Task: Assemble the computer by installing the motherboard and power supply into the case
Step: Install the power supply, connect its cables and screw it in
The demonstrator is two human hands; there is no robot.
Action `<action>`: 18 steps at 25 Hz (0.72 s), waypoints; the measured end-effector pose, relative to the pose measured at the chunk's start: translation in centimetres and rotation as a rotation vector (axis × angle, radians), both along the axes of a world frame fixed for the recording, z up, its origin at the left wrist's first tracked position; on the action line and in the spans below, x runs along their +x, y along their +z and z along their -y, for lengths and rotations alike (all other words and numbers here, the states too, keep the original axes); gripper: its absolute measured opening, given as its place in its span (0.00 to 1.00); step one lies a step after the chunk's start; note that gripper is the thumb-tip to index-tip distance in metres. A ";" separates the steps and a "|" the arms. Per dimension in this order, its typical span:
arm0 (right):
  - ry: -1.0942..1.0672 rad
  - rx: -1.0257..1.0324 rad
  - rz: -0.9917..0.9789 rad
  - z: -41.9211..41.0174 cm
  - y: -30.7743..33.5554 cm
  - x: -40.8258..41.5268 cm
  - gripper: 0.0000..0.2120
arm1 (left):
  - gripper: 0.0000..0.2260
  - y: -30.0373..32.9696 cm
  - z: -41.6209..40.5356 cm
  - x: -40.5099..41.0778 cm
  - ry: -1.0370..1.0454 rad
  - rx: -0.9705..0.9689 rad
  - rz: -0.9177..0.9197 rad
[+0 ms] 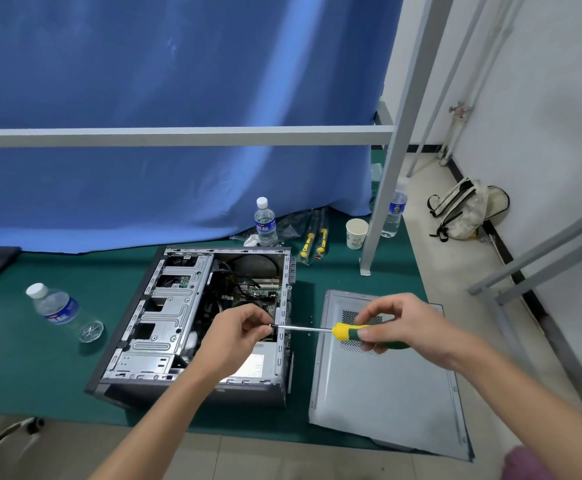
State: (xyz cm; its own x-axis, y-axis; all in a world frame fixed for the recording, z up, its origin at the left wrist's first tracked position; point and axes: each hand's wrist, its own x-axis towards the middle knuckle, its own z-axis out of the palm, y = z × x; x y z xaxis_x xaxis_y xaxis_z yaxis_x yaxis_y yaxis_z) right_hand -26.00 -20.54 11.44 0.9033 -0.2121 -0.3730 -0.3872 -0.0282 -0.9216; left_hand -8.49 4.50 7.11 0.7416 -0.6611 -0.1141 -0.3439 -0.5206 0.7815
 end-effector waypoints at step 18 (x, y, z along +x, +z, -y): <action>-0.345 0.191 -0.046 7.8 -6.1 -3.6 0.05 | 0.03 0.0 9.3 -0.8 -0.285 0.481 0.074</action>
State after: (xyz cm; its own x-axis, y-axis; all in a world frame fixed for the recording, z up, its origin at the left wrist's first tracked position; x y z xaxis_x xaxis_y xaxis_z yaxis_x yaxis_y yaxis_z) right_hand -29.60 -28.37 5.31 0.7725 -0.4229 -0.4737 -0.3850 0.2813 -0.8790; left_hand -9.34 -4.84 7.07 0.5583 -0.7232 -0.4066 -0.5680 -0.6904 0.4480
